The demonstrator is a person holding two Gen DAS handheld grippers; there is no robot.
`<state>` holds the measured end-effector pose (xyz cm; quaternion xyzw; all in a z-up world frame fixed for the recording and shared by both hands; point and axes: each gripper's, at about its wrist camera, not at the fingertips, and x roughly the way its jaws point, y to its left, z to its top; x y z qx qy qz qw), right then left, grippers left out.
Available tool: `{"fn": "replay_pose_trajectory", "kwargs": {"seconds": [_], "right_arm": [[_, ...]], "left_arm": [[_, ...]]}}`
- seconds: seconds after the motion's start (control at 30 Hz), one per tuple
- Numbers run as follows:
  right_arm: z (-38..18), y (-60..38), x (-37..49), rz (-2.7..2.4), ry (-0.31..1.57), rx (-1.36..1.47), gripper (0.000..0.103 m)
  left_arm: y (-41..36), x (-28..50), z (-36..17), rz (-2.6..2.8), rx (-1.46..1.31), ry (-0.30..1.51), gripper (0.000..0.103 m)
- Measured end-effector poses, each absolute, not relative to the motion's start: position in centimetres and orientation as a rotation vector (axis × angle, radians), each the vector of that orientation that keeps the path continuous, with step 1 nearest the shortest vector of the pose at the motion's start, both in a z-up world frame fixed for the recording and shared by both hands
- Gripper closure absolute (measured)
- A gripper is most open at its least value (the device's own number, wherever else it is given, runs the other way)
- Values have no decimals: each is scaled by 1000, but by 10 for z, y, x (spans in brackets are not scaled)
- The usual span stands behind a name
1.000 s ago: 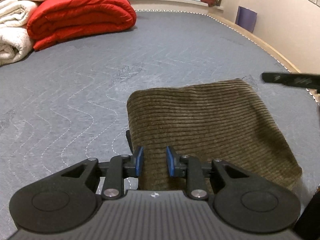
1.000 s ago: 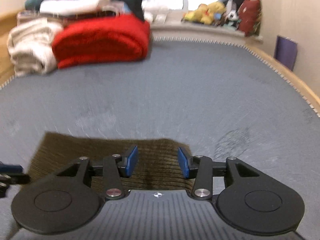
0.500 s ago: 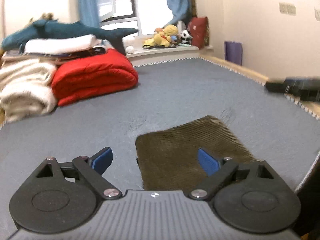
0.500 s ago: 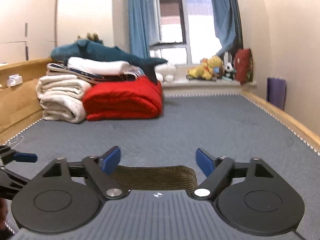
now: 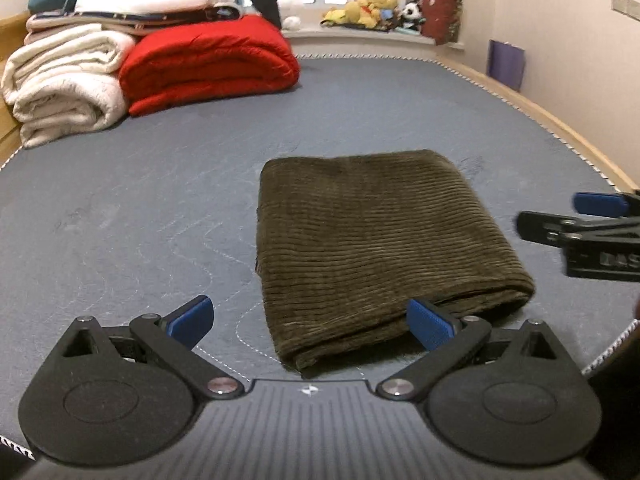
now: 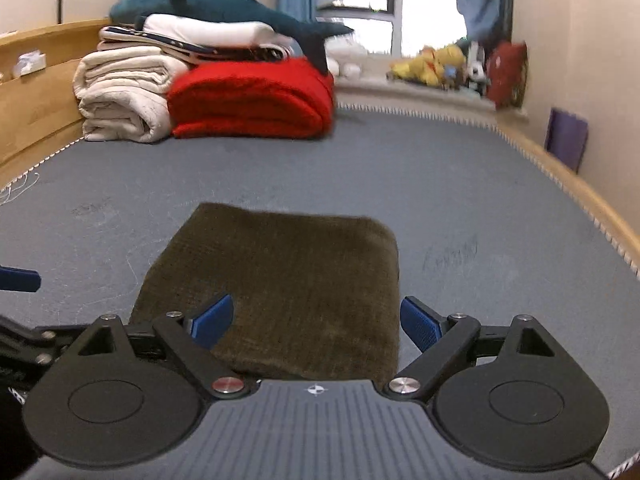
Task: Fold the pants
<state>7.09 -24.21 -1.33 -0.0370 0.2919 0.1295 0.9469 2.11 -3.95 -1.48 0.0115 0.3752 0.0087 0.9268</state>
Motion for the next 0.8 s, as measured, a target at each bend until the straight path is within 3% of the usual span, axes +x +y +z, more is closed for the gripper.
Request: {"fn": "replay_pose_trajectory", "kwargs": {"seconds": [0.8], "right_arm": [[-29,-239,81,220,669,-113,11]], "left_arm": [[-41,41,-30,32,-65,838,0]]}}
